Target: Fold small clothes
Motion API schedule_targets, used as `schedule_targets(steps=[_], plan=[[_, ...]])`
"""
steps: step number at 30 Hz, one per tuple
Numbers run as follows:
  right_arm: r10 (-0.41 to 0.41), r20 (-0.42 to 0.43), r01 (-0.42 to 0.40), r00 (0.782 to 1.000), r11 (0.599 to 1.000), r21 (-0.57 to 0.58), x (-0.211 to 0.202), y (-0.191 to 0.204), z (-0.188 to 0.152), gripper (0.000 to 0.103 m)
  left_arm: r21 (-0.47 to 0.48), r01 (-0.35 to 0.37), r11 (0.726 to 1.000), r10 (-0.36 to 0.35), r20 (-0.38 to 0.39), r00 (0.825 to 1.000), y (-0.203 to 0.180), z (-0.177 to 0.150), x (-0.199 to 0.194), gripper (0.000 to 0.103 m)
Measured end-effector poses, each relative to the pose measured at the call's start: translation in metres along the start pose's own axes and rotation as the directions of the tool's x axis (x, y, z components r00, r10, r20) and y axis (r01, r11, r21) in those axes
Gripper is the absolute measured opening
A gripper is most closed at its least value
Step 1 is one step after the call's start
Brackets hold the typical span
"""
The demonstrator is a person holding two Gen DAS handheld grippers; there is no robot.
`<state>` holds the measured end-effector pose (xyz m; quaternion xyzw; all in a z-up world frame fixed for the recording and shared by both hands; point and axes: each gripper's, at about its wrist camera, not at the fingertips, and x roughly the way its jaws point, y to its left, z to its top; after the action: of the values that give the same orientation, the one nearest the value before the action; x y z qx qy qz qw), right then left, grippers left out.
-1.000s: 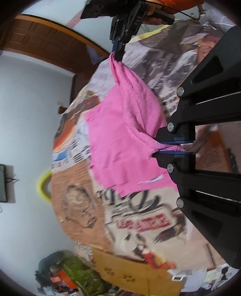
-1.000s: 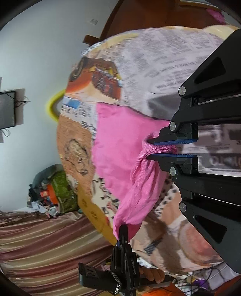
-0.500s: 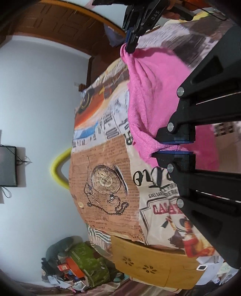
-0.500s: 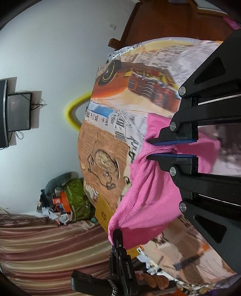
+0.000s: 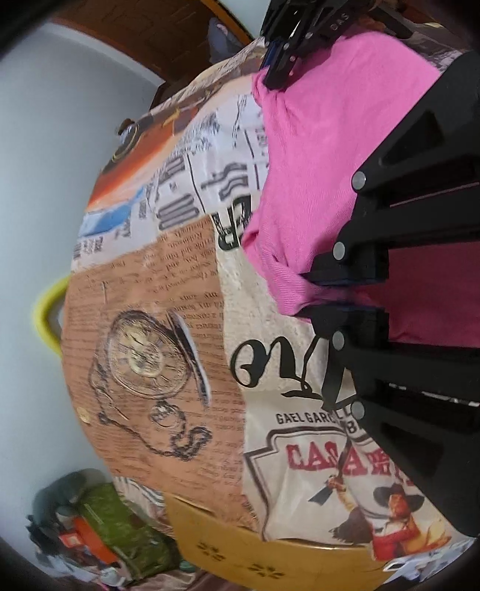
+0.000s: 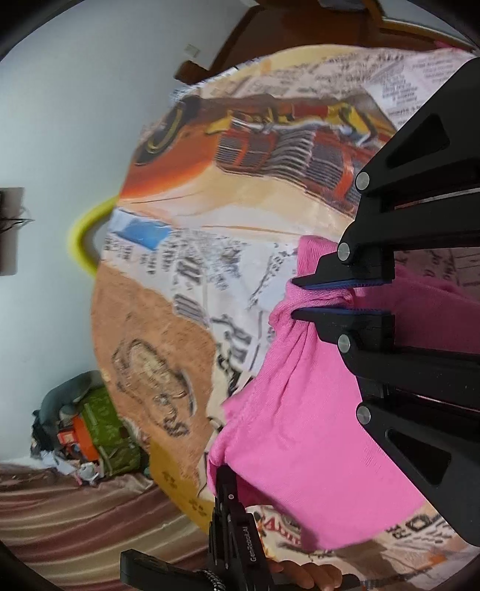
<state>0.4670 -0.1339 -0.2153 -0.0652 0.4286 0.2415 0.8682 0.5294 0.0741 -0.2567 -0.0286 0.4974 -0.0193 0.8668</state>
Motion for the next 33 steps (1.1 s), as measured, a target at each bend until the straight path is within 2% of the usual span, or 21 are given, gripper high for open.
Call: schedule_targets(steps=[1,2,3,4,5,6,9,11,15,19,25,27,31,33], plan=[[-0.006,0.004,0.006,1.000,1.000,0.002,-0.001,0.000,-0.001,0.011,-0.004,-0.008,1.000,0.008,-0.005,1.000,0.001,0.000,0.001,0.017],[-0.014,0.002,0.014,1.000,1.000,0.008,-0.004,-0.001,-0.001,0.016,-0.008,-0.017,1.000,0.017,-0.009,1.000,0.003,-0.001,0.000,0.027],[-0.014,0.000,0.014,1.000,1.000,0.015,-0.006,-0.001,-0.001,0.023,-0.014,-0.023,1.000,0.023,-0.012,1.000,0.004,0.000,-0.002,0.044],[-0.009,-0.003,0.009,1.000,1.000,0.029,-0.010,-0.003,0.000,0.028,-0.029,-0.026,0.999,0.026,-0.017,1.000,0.008,0.000,-0.005,0.056],[-0.005,0.002,0.005,1.000,0.999,0.045,-0.015,-0.005,0.000,0.038,-0.043,-0.021,0.999,0.020,-0.015,1.000,0.012,0.001,-0.008,0.073],[-0.001,0.020,0.000,1.000,0.998,0.059,-0.022,-0.007,0.000,0.045,-0.064,-0.005,0.998,0.005,0.005,1.000,0.017,0.001,-0.015,0.075],[0.006,0.062,-0.011,0.998,0.997,0.079,-0.043,-0.011,-0.002,0.055,-0.090,0.003,0.996,0.000,0.030,1.000,0.029,0.001,-0.034,0.080],[0.015,0.077,-0.022,0.997,0.996,0.084,-0.053,-0.013,-0.003,0.056,-0.101,0.010,0.995,-0.007,0.031,0.999,0.036,-0.002,-0.043,0.081],[0.034,0.079,-0.041,0.996,0.995,0.092,-0.064,-0.010,-0.010,0.064,-0.105,0.020,0.994,-0.019,0.004,1.000,0.045,-0.015,-0.053,0.082],[0.053,0.055,-0.058,0.997,0.993,0.103,-0.063,-0.010,-0.023,0.065,-0.090,0.035,0.995,-0.039,-0.041,0.998,0.046,-0.032,-0.049,0.082],[0.100,-0.026,-0.094,0.995,0.983,0.160,-0.043,-0.013,-0.043,0.065,-0.093,0.056,0.994,-0.068,-0.133,0.989,0.040,-0.051,-0.021,0.082],[0.125,-0.047,-0.114,0.991,0.975,0.191,-0.033,-0.014,-0.048,0.065,-0.099,0.051,0.994,-0.065,-0.140,0.988,0.038,-0.052,-0.012,0.082],[0.153,-0.044,-0.139,0.987,0.965,0.221,-0.021,-0.011,-0.051,0.065,-0.141,0.108,0.984,-0.128,-0.141,0.982,0.036,-0.048,-0.001,0.082],[0.160,-0.035,-0.149,0.986,0.963,0.224,-0.020,-0.012,-0.050,0.063,-0.146,0.133,0.980,-0.155,-0.150,0.976,0.032,-0.046,0.006,0.074]])
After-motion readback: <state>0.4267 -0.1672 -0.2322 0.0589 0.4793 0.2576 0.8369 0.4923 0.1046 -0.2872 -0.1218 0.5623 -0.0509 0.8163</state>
